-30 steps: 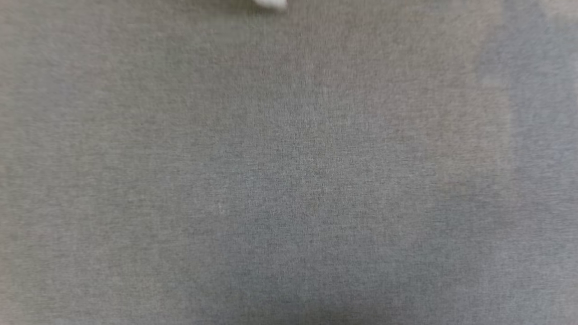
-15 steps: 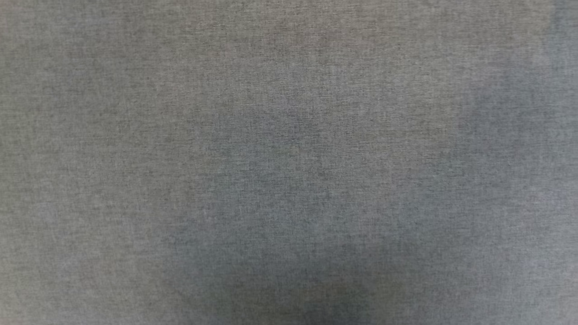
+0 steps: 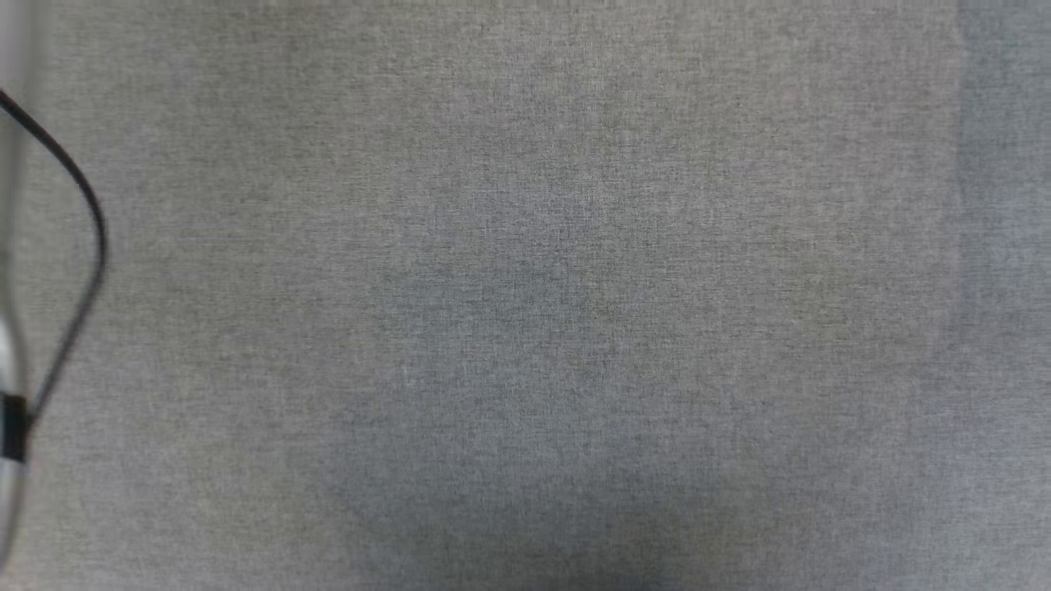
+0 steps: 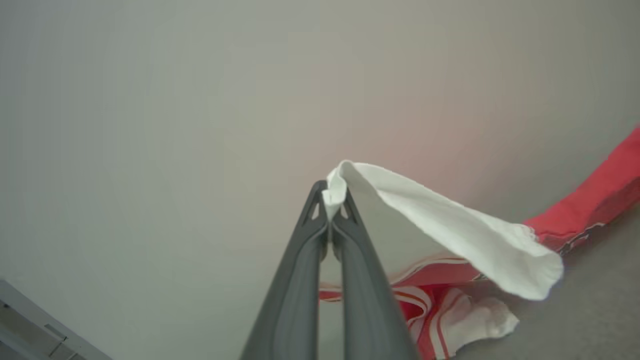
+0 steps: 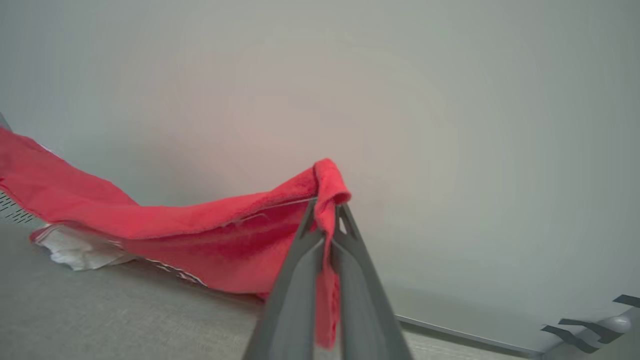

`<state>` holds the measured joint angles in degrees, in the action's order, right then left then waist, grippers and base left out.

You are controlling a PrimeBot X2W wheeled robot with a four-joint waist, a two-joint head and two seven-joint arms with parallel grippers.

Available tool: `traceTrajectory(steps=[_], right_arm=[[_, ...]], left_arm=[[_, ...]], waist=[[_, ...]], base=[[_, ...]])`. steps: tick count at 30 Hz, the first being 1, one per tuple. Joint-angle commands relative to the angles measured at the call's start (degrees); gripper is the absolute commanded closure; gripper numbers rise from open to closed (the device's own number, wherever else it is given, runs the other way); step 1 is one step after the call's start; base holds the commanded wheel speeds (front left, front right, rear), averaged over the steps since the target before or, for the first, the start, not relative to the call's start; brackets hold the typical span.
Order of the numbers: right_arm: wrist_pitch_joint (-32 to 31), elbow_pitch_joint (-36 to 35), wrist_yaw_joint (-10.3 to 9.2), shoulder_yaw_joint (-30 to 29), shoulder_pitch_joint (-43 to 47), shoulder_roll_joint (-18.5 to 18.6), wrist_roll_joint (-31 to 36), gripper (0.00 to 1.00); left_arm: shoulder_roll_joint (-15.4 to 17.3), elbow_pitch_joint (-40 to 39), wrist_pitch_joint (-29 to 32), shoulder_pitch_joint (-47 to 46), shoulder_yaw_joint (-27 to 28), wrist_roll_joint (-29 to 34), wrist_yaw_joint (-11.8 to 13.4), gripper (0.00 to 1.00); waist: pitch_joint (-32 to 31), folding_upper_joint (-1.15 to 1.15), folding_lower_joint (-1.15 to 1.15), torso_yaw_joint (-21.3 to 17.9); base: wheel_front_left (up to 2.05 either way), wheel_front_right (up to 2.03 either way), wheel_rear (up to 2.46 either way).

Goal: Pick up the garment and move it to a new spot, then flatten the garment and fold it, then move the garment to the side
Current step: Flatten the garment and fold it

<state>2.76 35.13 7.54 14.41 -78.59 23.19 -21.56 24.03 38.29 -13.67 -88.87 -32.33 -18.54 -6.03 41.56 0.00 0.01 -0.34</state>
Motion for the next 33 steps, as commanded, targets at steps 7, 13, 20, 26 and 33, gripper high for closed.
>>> traceTrajectory(steps=[7,13,20,26,33], right_arm=[[1.67,0.74,-0.05,3.38,13.17,0.14,-4.46,1.0],[1.23,0.66,-0.05,5.59,24.64,1.15,-9.74,1.0],[-1.19,0.81,-0.05,7.8,37.1,2.64,-16.51,1.0],[-2.13,1.07,-0.05,7.24,43.64,3.35,-20.82,1.0],[-4.7,0.06,-0.05,6.6,52.46,3.24,-26.37,1.0]], left_arm=[[-2.24,-4.35,-1.15,20.1,-0.86,-3.76,2.8,1.0],[-1.76,-7.29,-1.17,34.98,-1.71,-6.58,3.97,1.0],[0.85,-11.2,-0.52,50.39,-2.86,-9.36,5.45,1.0],[3.71,-15.24,0.3,59.63,-4.58,-8.99,7.74,1.0],[6.59,-22.74,2.87,69.91,-6.15,-11.26,8.84,1.0]], waist=[[-9.34,0.0,-0.01,1.88],[-16.01,0.0,-0.01,2.66],[-22.94,0.0,-0.01,3.15],[-26.97,0.0,-0.01,3.44],[-31.69,0.0,-0.01,3.74]], base=[[0.0,0.0,0.0],[0.0,0.0,0.0],[0.0,0.0,0.0],[0.0,0.0,0.0],[0.0,0.0,0.0]])
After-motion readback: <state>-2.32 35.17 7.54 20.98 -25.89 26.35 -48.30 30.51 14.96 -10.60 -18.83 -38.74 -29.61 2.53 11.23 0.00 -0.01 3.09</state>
